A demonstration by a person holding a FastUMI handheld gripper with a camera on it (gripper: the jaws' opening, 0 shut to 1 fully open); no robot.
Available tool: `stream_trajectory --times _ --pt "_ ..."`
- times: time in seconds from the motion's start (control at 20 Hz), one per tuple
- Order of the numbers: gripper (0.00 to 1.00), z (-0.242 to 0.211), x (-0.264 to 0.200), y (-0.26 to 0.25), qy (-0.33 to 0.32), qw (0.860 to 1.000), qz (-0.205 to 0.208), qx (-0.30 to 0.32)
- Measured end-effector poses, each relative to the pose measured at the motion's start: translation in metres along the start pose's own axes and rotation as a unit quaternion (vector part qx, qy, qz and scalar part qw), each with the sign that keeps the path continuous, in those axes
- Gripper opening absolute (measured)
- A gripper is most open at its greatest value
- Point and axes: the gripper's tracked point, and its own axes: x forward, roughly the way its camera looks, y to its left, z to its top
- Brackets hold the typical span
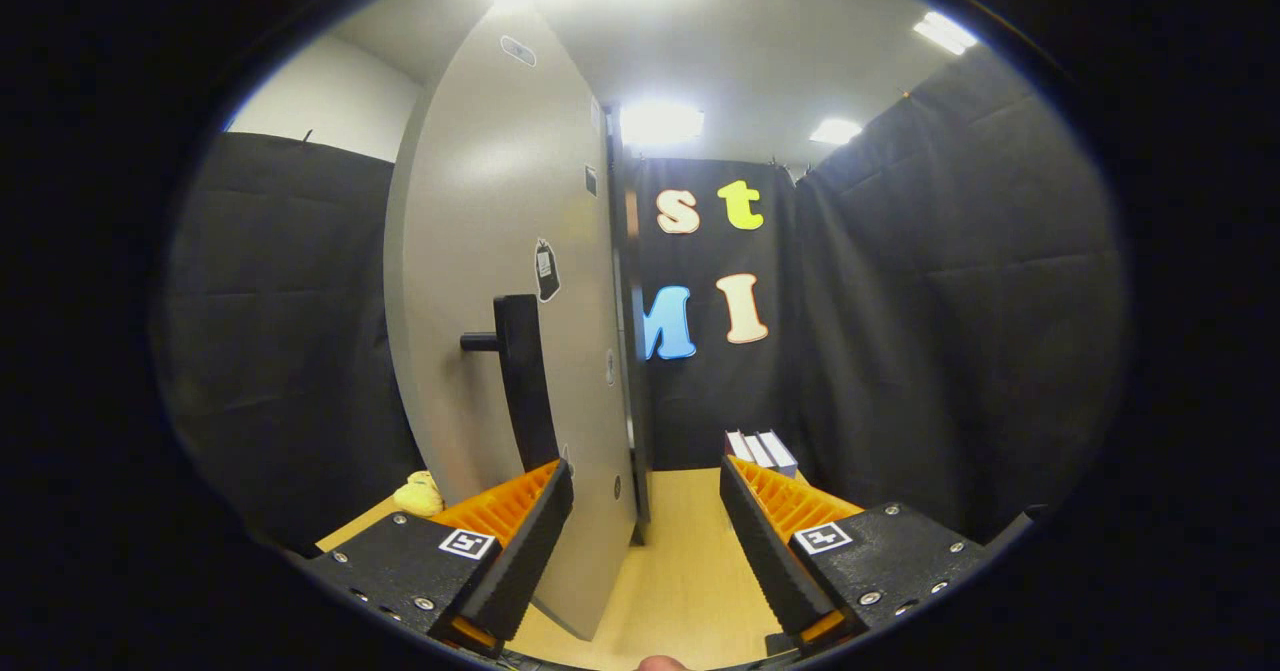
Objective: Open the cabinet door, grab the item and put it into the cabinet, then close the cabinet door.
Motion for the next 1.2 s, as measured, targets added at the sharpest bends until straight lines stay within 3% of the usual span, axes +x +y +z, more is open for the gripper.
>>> stream_trajectory --times 0.6,0.8,1.2 --pt "0.93 -0.011 0.033 0.117 -0.001 1.000 0.010 0.014" --pt "0.94 -0.027 0.047 0.175 0.018 0.999 0.039 0.018" --pt "0.94 -0.041 0.048 0.215 0.018 0.999 0.035 0.019"
